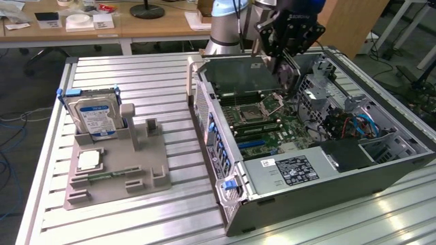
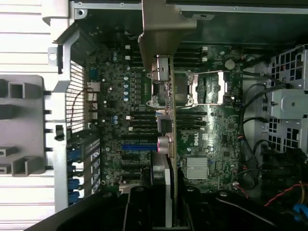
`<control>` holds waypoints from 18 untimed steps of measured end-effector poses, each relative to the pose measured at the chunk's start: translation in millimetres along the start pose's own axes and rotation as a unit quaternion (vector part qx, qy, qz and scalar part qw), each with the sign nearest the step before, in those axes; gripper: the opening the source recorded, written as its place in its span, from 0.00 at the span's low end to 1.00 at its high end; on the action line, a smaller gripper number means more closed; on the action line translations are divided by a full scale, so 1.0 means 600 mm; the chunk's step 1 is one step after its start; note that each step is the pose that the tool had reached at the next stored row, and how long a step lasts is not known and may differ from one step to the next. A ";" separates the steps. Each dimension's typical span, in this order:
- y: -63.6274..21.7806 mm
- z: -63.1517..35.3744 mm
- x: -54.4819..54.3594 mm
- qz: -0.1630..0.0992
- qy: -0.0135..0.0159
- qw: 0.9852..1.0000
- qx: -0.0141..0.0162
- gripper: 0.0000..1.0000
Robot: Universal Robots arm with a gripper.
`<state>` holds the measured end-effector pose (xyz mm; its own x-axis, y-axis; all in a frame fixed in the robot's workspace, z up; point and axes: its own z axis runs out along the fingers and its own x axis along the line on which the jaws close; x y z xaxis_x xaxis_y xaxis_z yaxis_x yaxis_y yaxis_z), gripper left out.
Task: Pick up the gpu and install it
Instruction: 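Pick up the gpu and move the gpu toward the slot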
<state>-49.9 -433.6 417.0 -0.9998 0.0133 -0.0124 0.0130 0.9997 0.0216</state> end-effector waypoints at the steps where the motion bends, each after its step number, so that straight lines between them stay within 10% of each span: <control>1: 0.000 0.000 -0.007 0.000 0.000 1.000 0.000 0.28; 10: 0.001 0.004 -0.070 0.000 0.000 1.000 0.000 0.28; 18: 0.001 0.004 -0.071 0.000 0.000 1.000 0.000 0.28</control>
<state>-7.4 -433.4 415.2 -0.9998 0.0133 -0.0125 0.0130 0.9997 0.0216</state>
